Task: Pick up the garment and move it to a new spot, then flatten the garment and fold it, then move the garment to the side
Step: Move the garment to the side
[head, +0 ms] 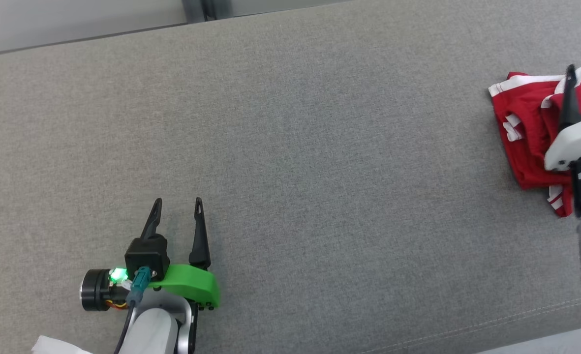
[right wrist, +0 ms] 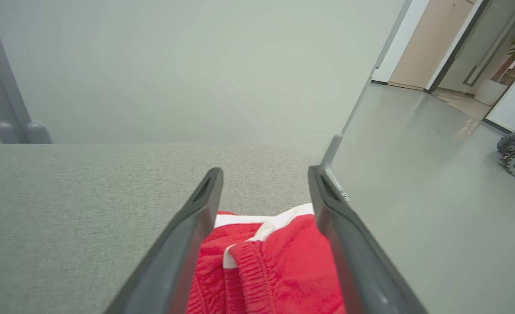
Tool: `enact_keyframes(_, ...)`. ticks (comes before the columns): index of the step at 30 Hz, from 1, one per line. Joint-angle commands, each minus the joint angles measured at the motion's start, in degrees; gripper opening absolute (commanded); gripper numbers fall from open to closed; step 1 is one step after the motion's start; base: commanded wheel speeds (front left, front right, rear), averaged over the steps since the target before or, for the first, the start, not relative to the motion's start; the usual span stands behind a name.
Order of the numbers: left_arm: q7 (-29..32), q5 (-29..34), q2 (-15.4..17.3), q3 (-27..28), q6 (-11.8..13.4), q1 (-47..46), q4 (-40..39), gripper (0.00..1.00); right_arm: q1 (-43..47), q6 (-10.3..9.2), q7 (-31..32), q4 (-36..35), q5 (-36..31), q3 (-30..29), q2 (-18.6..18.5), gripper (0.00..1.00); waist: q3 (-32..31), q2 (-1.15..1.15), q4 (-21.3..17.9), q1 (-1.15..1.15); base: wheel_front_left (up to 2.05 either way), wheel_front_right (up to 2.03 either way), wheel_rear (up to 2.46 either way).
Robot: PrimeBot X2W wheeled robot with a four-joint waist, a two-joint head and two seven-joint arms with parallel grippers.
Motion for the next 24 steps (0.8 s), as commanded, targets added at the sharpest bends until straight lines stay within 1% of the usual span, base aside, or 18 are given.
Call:
enact_keyframes(1, 0.02, 0.33, 0.29, 0.43, 0.18, 0.77, -0.17, 1.00, 2.40, -0.10, -0.15, -2.07, 0.66, 0.53, 1.34, 1.00, -1.23, 0.00, 0.65, 0.00, 0.00, 0.00, 0.00)
enact_keyframes(4, 0.03, 0.11, 0.29, 0.88, 0.56, 1.64, -0.34, 1.00, 6.78, -0.10, -0.16, -7.30, 2.36, 2.48, 5.44, 1.00, -2.73, 0.00, 1.71, 0.00, 0.00, 0.00, 0.00)
enact_keyframes(9, 0.03, -0.06, 0.29, 0.70, 1.04, 2.71, -0.70, 1.00, 14.47, -0.09, -0.15, -13.24, 4.36, 5.73, 10.06, 1.00, -5.02, 0.00, 4.20, 0.00, 0.00, 0.00, 0.00)
enact_keyframes(15, 0.03, 0.36, 0.28, 0.50, 1.36, 4.31, -0.92, 1.00, 22.25, -0.09, -0.15, -16.81, 5.45, 7.35, 12.67, 1.00, -7.46, 0.00, 7.17, 0.00, 0.00, 0.00, 0.00)
enact_keyframes(21, 0.03, 0.54, 0.28, 1.58, 2.08, 6.99, -0.18, 1.00, 26.97, -0.09, -0.15, -17.57, 6.75, 8.29, 13.13, 1.00, -10.88, 0.00, 8.96, 0.00, 0.00, 0.00, 0.00)
enact_keyframes(24, 0.03, 0.66, 0.27, 2.03, 1.96, 8.04, 0.22, 1.00, 28.37, -0.10, -0.15, -17.24, 8.95, 9.46, 13.16, 1.00, -12.62, 0.00, 9.28, 0.00, 0.00, 0.00, 0.00)
